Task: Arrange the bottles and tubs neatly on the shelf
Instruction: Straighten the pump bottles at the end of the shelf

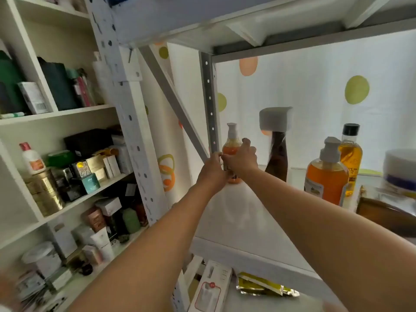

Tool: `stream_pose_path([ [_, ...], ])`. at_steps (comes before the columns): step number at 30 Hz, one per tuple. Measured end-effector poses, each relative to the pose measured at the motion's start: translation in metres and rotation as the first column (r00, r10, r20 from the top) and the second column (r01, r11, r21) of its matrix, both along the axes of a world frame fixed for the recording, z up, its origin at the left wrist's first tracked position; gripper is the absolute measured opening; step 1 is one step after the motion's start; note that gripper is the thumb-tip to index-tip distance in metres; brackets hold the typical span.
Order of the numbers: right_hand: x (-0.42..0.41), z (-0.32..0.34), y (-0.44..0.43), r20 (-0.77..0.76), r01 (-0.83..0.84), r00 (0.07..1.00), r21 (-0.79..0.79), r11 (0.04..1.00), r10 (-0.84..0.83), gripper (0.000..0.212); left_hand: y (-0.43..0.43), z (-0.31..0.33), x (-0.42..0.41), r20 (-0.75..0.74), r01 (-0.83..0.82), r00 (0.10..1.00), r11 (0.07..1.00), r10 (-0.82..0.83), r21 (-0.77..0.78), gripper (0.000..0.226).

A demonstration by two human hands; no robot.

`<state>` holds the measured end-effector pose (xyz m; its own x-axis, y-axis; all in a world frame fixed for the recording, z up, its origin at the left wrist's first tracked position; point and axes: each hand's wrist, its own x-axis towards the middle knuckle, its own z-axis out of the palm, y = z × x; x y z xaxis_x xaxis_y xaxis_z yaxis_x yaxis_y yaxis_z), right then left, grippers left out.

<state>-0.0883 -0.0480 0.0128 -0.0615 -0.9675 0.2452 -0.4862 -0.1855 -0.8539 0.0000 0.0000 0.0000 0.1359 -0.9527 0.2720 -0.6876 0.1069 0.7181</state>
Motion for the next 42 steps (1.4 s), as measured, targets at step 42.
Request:
stream_pose_path([
  [42,0.004,-0.005,0.116,-0.071,-0.399,0.917,-0.122,0.909,0.393,0.084,0.107,-0.034,0.027,-0.241,-0.192,0.959,0.967,0.149,-0.17,0.077],
])
